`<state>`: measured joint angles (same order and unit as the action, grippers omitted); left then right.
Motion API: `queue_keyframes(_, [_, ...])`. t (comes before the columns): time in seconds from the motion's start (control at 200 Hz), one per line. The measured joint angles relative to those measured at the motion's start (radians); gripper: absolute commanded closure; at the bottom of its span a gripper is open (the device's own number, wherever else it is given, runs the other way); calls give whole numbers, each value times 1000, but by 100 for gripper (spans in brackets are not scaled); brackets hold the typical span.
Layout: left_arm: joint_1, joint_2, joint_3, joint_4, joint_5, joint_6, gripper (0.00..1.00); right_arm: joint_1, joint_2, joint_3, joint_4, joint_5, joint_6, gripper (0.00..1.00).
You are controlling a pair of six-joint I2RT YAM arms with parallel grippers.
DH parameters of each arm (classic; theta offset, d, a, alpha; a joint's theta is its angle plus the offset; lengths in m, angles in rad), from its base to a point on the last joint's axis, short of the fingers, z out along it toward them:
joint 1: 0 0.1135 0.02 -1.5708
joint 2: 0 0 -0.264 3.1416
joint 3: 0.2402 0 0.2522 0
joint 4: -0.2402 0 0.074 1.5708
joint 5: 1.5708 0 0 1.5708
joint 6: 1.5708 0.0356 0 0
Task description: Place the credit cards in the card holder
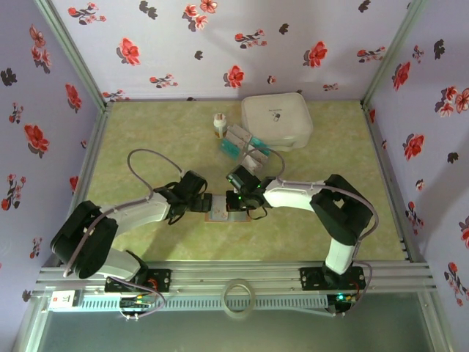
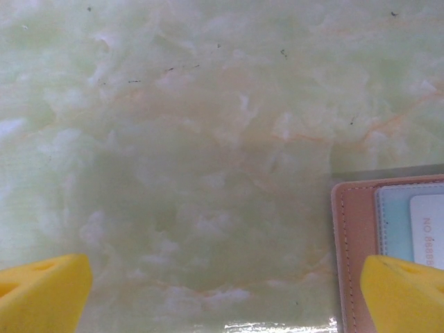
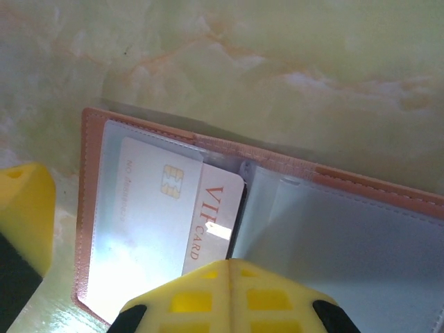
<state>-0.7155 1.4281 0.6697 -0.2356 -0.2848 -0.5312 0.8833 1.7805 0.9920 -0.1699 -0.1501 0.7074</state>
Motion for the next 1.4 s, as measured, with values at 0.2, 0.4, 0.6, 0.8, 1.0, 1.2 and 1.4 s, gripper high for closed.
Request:
queue_keyframes(0.2, [-3,6,-3,5,1,0,0,0,14,1,19,-11,3,98])
queue_keyframes(0.4, [-3,7,-5,6,1,0,0,1,26,10,30,-18,7,98])
queue_keyframes(0.6, [-3,7,-5,8,1,0,0,5,37,23,38,-27,10,98])
queue_keyframes(0.8, [-3,5,-5,-8,-11,-11,0,7,47,31,39,-34,10,98])
queue_keyframes(1.0, [11,5,-3,-70,-55,-36,0,7,47,31,39,-34,10,98])
queue_keyframes(1.2, [25,5,-2,-95,-69,-42,0,7,47,31,39,-34,10,98])
queue_keyframes(1.4, [25,17,-2,-88,-70,-42,0,7,47,35,38,-34,10,98])
